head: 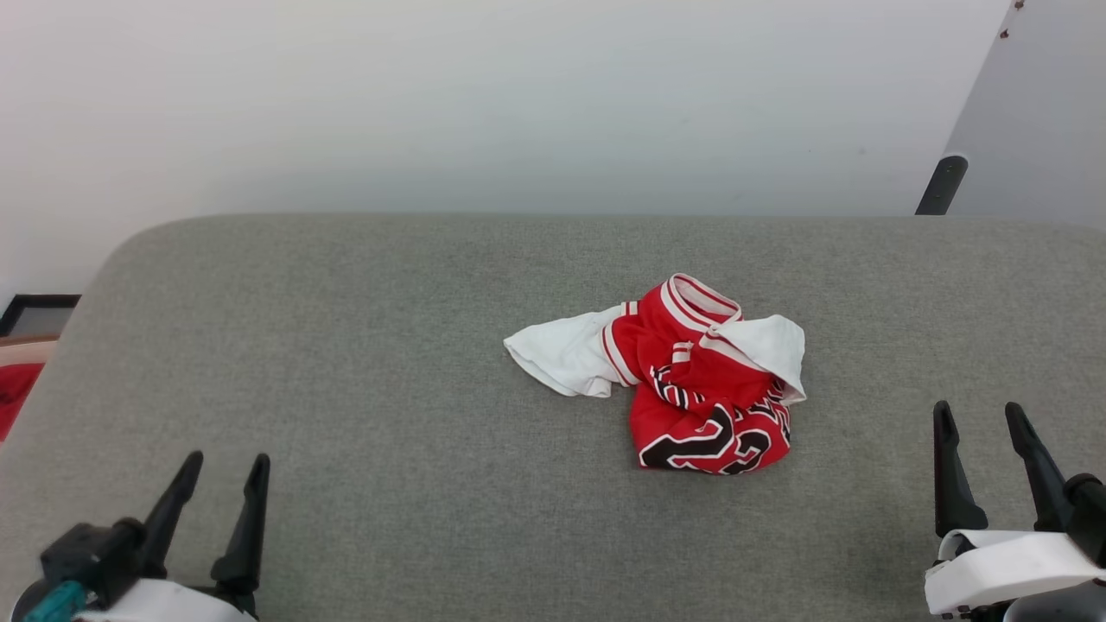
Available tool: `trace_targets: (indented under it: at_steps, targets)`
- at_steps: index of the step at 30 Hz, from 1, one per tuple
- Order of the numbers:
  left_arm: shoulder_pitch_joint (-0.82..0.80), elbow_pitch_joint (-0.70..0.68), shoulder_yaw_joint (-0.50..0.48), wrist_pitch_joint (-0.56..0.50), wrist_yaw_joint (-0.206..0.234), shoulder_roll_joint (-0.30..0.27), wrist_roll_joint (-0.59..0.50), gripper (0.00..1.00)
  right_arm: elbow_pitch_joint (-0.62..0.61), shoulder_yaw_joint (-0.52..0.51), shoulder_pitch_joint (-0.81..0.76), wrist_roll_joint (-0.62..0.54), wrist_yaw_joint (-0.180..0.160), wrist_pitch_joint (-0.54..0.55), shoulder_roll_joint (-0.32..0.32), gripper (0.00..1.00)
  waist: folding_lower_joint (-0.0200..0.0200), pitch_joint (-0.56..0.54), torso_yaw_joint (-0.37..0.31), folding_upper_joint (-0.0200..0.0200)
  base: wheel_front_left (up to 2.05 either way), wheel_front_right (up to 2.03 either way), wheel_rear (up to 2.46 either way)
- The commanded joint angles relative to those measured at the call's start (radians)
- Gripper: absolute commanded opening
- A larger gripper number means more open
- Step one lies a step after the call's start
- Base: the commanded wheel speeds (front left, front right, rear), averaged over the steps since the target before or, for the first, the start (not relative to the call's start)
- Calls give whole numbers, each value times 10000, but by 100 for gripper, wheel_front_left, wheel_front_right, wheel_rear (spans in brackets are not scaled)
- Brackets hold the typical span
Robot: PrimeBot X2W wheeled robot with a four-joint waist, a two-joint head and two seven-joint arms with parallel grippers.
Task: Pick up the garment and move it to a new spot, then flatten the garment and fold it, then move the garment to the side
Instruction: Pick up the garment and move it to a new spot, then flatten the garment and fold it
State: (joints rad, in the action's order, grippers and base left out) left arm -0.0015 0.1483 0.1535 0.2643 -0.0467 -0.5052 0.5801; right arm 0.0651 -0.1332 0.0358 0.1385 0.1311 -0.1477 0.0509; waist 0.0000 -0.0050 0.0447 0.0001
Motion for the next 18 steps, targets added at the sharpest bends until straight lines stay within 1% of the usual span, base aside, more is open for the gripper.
trace_targets:
  at_steps: [1,4,8,18]
  targets:
    - [120,96,-103,-5,-95,79,-154,100,57,16,-2,55,-6,-7,-5,100,0,15,-3,-1,0,0,0]
    - [174,259,-348,-6,-277,296,-248,100,153,69,-46,101,-6,-88,-3,100,0,57,-23,-1,0,0,0]
    - [134,426,-520,-4,-485,449,-421,100,218,126,21,139,-7,-141,-5,100,0,153,-41,-1,0,0,0]
    - [-178,637,-655,-6,-733,748,-764,100,372,347,354,-20,-7,-48,-5,100,0,393,79,-1,0,0,0]
